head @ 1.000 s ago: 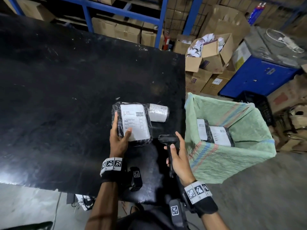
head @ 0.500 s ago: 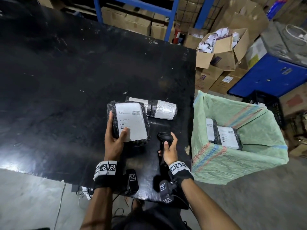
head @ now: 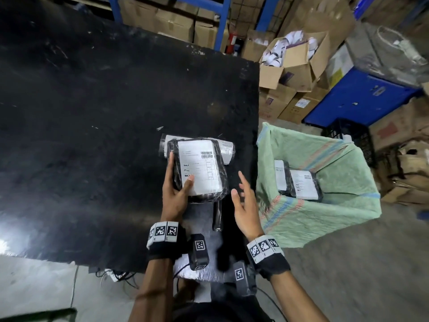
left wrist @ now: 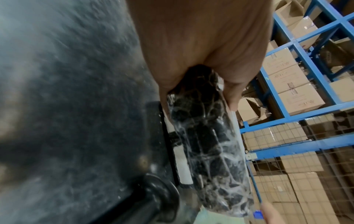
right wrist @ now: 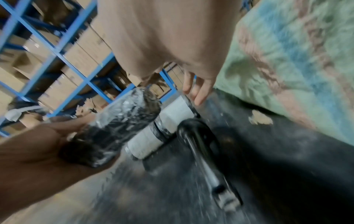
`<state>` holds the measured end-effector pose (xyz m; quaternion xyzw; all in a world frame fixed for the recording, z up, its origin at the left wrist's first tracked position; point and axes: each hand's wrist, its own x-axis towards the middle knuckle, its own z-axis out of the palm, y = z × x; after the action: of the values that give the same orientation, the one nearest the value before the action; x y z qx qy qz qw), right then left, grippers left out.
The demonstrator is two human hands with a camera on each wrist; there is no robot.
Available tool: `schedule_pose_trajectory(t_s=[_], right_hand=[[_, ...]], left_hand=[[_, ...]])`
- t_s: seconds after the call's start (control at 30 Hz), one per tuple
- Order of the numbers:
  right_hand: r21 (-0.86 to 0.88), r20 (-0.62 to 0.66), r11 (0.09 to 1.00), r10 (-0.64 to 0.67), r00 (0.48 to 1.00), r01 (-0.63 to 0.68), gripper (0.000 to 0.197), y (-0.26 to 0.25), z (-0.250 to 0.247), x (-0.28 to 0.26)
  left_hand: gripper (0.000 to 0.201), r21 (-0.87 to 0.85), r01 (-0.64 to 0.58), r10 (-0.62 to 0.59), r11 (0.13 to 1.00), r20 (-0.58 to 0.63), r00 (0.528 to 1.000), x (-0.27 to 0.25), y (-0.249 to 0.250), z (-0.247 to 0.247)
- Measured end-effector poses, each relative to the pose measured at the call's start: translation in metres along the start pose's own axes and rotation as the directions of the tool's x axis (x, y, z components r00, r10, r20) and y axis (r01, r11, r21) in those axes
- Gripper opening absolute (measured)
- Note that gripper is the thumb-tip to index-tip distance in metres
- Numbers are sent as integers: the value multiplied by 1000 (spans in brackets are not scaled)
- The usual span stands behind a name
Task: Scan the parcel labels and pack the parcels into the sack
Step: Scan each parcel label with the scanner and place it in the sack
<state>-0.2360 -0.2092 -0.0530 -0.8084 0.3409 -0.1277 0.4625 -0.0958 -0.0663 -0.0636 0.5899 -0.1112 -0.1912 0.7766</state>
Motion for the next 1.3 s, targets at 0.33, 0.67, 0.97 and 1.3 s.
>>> schedule_pose_trajectory(t_s=[0.33,0.67,0.97,1.3], right_hand=[[190,88,981,-52,995,34,59,-36,-100,45],[229,-16,973,-40,999,42,60,3,-198,71],[166,54,981,93,994,-101,59,71,-299,128],[-195,111,893,431,895,-406,59,159,-333,199]], left_hand=[[80,-113,121,-93,986,226,970,8,11,113],[81,6,89,-85,996,374,924,22,4,222],[78,704,-231,-56,672,358,932,45,-31,293],[78,937,-220,-177,271,273,945,51,-92,283]])
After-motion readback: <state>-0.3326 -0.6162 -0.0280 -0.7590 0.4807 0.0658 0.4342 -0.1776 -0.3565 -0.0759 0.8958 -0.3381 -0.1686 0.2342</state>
